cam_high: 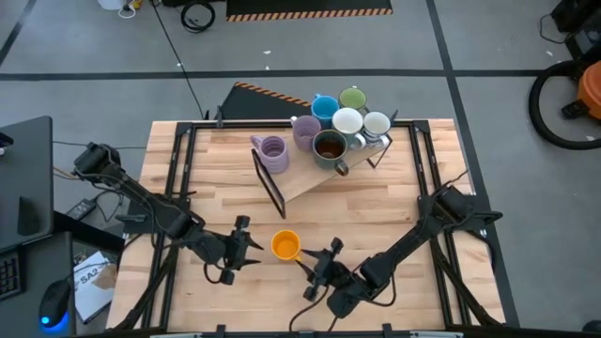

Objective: Place coffee mugs
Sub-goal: Put the yellow mug on the shelf

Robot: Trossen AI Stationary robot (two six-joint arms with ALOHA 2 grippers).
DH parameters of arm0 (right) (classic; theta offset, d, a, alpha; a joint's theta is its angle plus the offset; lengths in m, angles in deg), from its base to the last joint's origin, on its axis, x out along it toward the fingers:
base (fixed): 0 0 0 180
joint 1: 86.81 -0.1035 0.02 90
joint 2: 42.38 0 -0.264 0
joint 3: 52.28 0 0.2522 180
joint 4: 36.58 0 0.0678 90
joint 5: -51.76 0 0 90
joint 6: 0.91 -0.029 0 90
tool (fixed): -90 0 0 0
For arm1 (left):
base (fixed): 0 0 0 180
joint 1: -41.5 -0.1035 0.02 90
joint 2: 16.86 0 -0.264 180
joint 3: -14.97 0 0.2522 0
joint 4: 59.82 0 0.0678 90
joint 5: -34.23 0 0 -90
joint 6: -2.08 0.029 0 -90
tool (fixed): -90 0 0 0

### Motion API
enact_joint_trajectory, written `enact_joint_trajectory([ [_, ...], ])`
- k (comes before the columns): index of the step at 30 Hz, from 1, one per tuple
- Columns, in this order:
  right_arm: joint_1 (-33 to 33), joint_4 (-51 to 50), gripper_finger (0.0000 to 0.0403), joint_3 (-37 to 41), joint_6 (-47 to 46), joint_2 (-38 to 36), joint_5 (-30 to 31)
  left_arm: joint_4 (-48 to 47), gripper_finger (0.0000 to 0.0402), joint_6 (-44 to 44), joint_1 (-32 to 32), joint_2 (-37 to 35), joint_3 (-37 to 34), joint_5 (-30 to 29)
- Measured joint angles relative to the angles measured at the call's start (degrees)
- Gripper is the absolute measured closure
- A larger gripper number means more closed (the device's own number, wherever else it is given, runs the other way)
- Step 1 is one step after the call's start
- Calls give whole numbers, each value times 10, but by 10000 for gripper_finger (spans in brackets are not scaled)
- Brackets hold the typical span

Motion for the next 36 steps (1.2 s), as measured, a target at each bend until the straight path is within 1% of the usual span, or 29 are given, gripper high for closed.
enact_joint_trajectory([
  [2, -7, 30, 247, 0, 3, 21, 14, 0, 235, 4, 0, 0, 0, 2],
  [6, -14, 52, 247, 1, 4, 41, 46, -1, 235, 7, 0, 0, 0, 8],
  [10, -10, 70, 247, 0, 12, 58, 48, -5, 235, 11, 0, -5, 0, 9],
  [15, -3, 83, 247, -4, 19, 68, 56, -11, 235, 11, 1, -29, 0, 9],
  [21, 4, 96, 247, -3, 19, 82, 41, -30, 235, 10, 1, -66, 1, 9],
  [26, 8, 95, 247, -3, 15, 96, 39, -38, 235, 11, 1, -82, 1, 9],
  [32, 14, 78, 247, -3, 19, 96, 41, -47, 235, 4, 1, -82, 1, 9],
  [36, 20, 49, 251, -3, -11, 96, 41, -50, 235, -3, 2, -82, 1, 9],
])
